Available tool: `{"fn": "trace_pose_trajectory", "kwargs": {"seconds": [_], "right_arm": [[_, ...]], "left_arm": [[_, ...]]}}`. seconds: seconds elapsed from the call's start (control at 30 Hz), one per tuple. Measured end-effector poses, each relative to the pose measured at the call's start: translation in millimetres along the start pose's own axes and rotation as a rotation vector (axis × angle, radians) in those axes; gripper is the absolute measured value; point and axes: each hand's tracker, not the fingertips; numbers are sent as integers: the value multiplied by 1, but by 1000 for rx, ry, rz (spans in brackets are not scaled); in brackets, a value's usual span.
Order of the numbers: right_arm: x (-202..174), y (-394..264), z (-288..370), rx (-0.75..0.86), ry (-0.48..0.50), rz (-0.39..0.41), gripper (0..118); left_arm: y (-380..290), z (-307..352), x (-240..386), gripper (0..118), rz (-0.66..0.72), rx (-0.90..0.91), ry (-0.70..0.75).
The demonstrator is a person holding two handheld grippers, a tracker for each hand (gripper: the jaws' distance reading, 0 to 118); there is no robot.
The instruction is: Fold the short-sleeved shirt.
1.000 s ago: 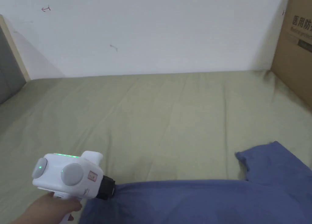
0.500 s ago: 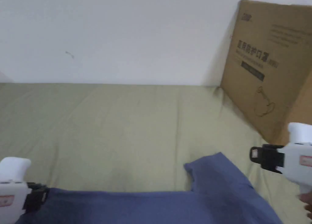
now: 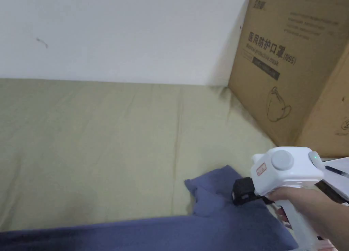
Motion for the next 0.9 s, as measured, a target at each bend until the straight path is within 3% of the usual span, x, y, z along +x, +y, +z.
{"fn": "trace_pose_trajectory", "kwargs": {"seconds": [0.03, 0.07, 0.17, 0.2, 0.27, 0.33, 0.47, 0.67, 0.9], "right_arm": [[-5, -2, 8, 31, 8, 2, 66], [-5, 0, 11, 22, 22, -1, 36], [-7, -3, 28, 19, 69, 11, 0], [-8, -6, 37, 47, 48, 20, 0], [-2, -11, 56, 89, 101, 26, 0], [7, -24, 78, 132, 195, -52, 0], [24, -52, 125, 188, 255, -178, 0], [26, -74, 193, 297, 210, -129, 0], [20, -60, 229, 386, 181, -159, 0]], "left_arm": [[-1, -3, 0, 1, -2, -11, 7], [-2, -5, -2, 1, -3, -24, 10], [-4, -6, -1, 1, -6, -36, 18], [-5, -4, 0, 1, -5, -35, 19], [-7, 1, 3, 1, 1, -37, 20], [-9, 13, 5, 1, 5, -32, 24], [-4, 45, 6, 1, 37, 11, 16], [13, 81, 13, 1, 20, 76, 22], [46, 91, 11, 1, 33, 138, 33]]}}
